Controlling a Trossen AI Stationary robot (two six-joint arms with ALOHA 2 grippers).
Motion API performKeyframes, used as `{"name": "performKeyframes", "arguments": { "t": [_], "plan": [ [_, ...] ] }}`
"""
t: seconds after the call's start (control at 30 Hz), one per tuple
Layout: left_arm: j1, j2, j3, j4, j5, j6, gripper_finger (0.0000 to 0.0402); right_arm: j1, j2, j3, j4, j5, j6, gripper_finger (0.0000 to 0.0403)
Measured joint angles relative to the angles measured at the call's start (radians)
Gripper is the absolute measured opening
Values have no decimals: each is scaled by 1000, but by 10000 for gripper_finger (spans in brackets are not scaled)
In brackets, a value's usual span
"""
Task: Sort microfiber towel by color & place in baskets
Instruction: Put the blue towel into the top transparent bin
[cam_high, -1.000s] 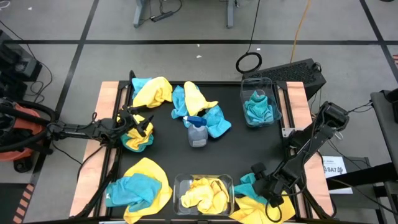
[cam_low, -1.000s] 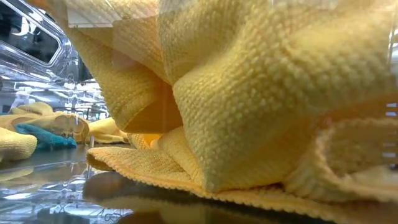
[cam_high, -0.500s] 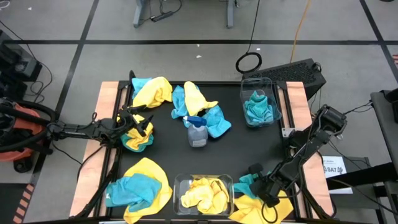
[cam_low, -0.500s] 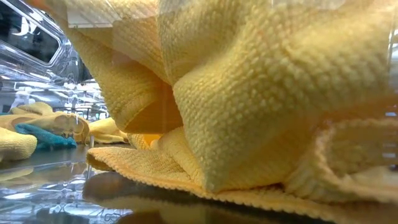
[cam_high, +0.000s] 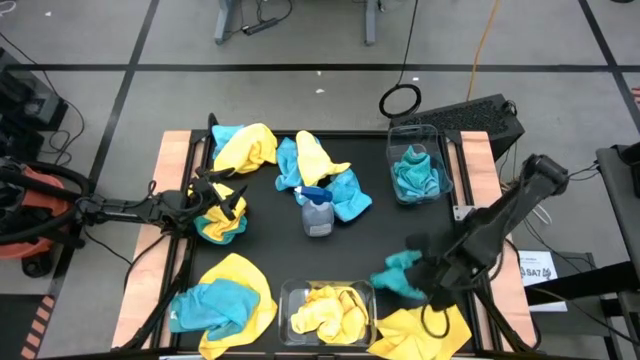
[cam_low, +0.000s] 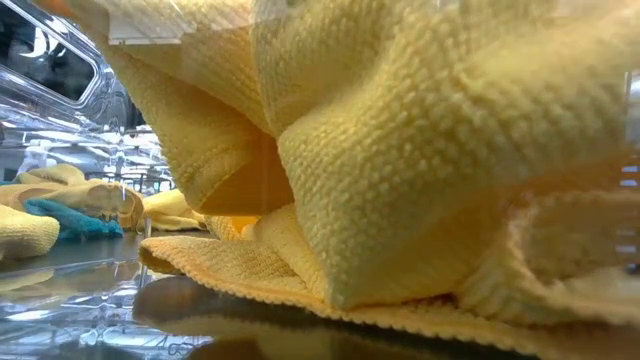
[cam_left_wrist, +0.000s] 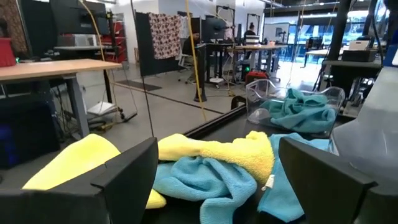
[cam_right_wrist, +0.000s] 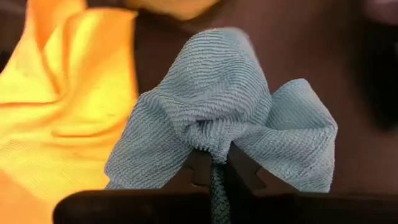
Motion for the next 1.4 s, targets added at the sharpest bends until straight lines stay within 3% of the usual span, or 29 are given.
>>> {"name": "performKeyframes", "arguments": {
  "t": [0.37,0.67,1.17,1.4],
  "plan": [
    [0,0,0,-1,-3,29,338,-141,-199,333,-326,341,83,1],
    [0,0,0,-2,-3,56,338,-351,-282,455,-388,561,-10,1],
    [0,0,0,8,-3,55,338,-776,-185,455,-388,546,-69,1],
    [0,0,0,10,-3,53,338,-959,-109,451,-403,378,-69,1]
  ]
}}
